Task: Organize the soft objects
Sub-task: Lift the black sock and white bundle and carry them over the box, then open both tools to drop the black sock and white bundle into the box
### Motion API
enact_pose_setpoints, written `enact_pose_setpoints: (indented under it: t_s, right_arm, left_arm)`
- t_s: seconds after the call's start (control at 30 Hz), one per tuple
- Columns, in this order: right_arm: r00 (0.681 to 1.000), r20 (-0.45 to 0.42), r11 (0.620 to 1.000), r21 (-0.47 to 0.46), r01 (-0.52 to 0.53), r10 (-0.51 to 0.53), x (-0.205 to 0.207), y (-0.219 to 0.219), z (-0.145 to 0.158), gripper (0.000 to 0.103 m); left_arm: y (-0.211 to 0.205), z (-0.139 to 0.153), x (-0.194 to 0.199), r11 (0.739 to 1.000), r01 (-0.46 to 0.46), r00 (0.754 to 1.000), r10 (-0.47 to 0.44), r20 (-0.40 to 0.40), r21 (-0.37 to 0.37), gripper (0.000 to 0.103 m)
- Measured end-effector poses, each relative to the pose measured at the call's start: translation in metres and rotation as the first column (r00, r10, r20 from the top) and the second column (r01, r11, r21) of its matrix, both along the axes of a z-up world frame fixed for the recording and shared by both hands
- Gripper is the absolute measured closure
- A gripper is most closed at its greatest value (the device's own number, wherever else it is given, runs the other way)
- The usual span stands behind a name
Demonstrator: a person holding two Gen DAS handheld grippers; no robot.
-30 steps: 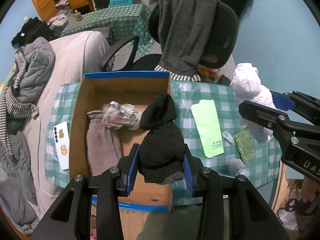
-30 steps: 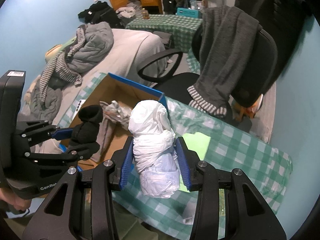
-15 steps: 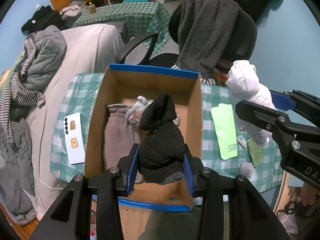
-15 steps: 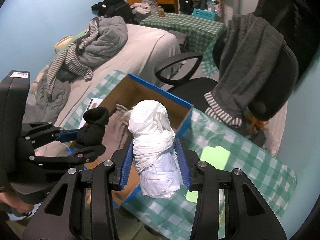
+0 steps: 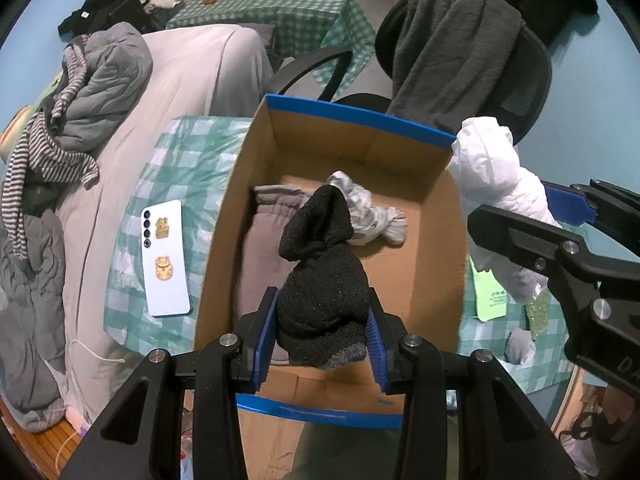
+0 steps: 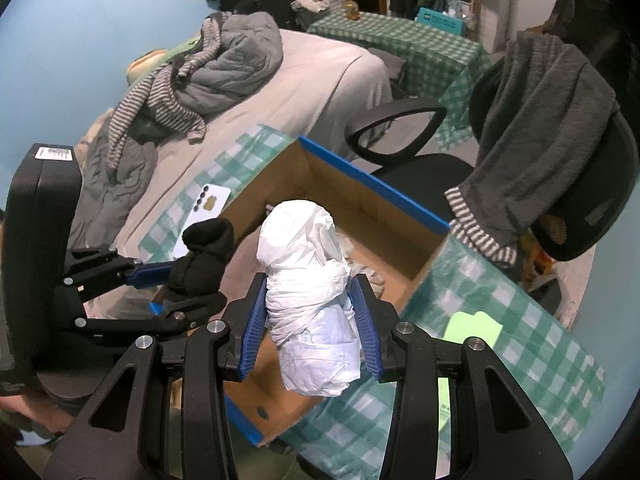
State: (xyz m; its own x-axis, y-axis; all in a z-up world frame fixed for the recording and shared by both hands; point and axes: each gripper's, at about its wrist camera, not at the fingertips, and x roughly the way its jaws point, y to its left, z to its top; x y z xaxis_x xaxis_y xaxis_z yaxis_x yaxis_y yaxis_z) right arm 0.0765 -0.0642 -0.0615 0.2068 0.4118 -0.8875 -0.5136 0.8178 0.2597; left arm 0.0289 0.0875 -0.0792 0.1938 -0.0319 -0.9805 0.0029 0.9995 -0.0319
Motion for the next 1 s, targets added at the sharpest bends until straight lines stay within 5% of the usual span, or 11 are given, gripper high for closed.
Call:
enact_pose_setpoints:
  t_s: [0.67, 0.83, 0.9, 1.0]
  right_arm:
    - [0.990, -0.135, 0.998, -0.044, 0.035, -0.041, 0.010, 0.015, -0.053, 0.059]
    - [0.990, -0.130, 0.998, -0.049, 0.051, -0.057, 0.011, 0.013, -0.050, 0.054]
    - [0.990, -0.121, 0.997, -0.053, 0.064, -0.070, 0.012, 0.011, -0.049, 0.041]
    - [0.990, -0.110, 0.995, -0.053, 0.081, -0.086, 0.013, 0.008, -0.047, 0.037]
  left_arm:
    - [0.016, -0.050, 0.003, 0.999, -0.033, 0.996, 0.032, -0.087, -0.011, 0.062]
    - [0.017, -0.049, 0.002, 0.999, -0.044, 0.995, 0.043, -0.089, -0.010, 0.046]
    - [0.016, -0.047, 0.002, 0.999, -0.046, 0.996, 0.045, -0.081, -0.008, 0.037]
    - [0.013, -0.047, 0.002, 0.999, -0.039, 0.996, 0.040, -0.081, 0.002, 0.034]
